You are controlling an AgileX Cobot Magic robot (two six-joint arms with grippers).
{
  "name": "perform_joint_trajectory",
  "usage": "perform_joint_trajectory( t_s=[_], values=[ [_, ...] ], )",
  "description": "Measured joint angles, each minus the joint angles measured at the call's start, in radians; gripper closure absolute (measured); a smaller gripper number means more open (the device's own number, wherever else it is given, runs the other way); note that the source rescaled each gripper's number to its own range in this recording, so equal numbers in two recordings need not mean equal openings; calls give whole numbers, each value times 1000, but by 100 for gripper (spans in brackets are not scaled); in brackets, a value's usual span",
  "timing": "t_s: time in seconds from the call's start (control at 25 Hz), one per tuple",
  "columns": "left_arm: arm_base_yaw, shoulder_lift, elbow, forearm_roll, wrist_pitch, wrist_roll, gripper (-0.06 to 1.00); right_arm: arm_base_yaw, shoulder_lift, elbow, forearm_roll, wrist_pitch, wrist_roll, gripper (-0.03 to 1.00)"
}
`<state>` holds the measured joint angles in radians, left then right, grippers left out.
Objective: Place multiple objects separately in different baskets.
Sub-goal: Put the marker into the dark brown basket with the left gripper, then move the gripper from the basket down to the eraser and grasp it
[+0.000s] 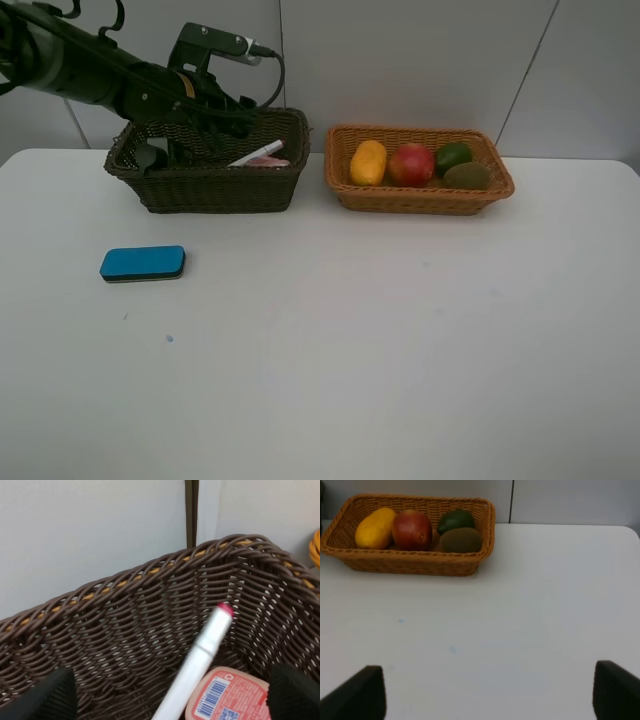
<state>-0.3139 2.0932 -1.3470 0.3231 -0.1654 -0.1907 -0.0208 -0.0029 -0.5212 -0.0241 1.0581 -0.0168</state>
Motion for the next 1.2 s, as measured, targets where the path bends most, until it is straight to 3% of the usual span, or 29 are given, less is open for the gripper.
perform_joint_trajectory(
  t_s=[0.36,0.72,1.2],
  values=[
    [0,-1,0,0,-56,0,-6,0,0,0,0,0,0,-3],
    [0,-88,5,7,53,1,-6,0,0,0,0,0,0,-3],
    [0,-308,228,30,87,1,-6,0,0,0,0,0,0,-3]
  ],
)
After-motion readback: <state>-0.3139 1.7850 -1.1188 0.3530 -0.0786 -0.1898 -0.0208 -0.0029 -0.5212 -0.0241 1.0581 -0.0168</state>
